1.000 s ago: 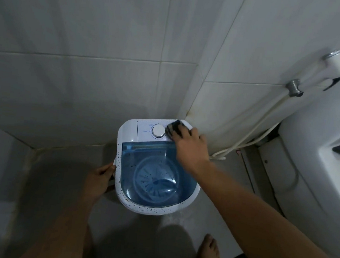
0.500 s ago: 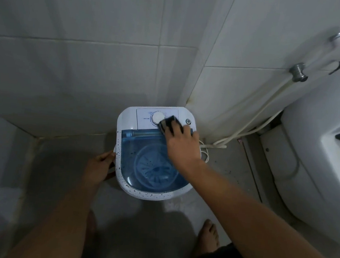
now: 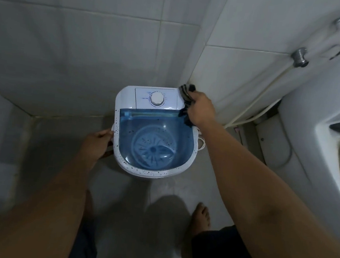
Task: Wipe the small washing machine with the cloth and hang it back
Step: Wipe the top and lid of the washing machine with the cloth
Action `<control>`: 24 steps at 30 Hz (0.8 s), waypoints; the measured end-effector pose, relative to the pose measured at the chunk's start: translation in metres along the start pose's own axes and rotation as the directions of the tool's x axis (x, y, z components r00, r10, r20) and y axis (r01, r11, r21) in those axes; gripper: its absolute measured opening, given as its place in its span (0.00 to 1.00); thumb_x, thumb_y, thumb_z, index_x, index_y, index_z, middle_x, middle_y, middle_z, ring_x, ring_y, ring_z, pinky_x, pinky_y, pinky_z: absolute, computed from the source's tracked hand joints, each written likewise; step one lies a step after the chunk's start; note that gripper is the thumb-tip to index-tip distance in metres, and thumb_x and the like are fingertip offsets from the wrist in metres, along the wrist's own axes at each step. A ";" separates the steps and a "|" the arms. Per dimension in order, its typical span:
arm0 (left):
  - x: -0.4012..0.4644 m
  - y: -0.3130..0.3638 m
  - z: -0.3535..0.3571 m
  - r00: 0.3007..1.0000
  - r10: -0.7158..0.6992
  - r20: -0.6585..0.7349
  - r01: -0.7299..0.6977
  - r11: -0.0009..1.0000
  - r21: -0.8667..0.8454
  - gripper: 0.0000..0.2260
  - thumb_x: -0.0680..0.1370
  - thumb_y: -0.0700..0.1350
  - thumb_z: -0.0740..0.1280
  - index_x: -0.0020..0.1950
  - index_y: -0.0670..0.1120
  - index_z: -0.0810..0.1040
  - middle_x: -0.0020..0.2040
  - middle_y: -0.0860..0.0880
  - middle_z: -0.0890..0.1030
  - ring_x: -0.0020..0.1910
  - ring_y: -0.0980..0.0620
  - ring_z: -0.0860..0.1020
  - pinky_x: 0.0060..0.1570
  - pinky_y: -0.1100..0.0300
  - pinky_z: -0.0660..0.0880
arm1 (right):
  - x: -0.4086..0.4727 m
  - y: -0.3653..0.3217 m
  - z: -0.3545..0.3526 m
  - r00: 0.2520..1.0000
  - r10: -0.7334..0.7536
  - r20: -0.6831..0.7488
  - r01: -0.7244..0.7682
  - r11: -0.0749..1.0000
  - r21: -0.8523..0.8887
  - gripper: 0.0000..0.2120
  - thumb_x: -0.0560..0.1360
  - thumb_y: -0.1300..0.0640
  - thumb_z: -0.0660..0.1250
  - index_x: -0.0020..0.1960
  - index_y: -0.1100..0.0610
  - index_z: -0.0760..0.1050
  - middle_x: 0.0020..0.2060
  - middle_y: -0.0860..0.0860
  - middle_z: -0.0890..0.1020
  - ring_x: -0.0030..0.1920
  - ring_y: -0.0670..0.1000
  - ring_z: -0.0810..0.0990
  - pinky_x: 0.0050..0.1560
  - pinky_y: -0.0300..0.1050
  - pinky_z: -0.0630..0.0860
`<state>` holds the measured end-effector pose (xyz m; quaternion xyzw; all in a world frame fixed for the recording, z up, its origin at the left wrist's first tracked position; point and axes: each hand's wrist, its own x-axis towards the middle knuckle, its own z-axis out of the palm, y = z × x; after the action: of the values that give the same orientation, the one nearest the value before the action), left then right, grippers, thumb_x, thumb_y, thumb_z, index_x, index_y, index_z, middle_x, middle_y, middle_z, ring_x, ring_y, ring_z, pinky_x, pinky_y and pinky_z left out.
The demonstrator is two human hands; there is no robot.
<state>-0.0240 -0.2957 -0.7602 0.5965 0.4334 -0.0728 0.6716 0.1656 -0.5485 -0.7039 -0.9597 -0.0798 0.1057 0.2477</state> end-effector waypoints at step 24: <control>0.021 -0.011 -0.002 1.000 -0.003 -0.013 0.004 0.997 0.072 0.09 0.82 0.46 0.63 0.55 0.49 0.83 0.55 0.43 0.85 0.51 0.46 0.83 0.43 0.53 0.81 | -0.207 0.067 0.066 0.968 0.234 -0.089 -0.158 0.847 0.508 0.23 0.79 0.50 0.57 0.73 0.37 0.66 0.64 0.49 0.80 0.62 0.51 0.80 0.65 0.57 0.78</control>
<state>-0.0186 -0.2880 -0.7820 0.6201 0.4358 -0.0857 0.6467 -0.0429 -0.6189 -0.7599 -0.8719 0.0674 0.0761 0.4791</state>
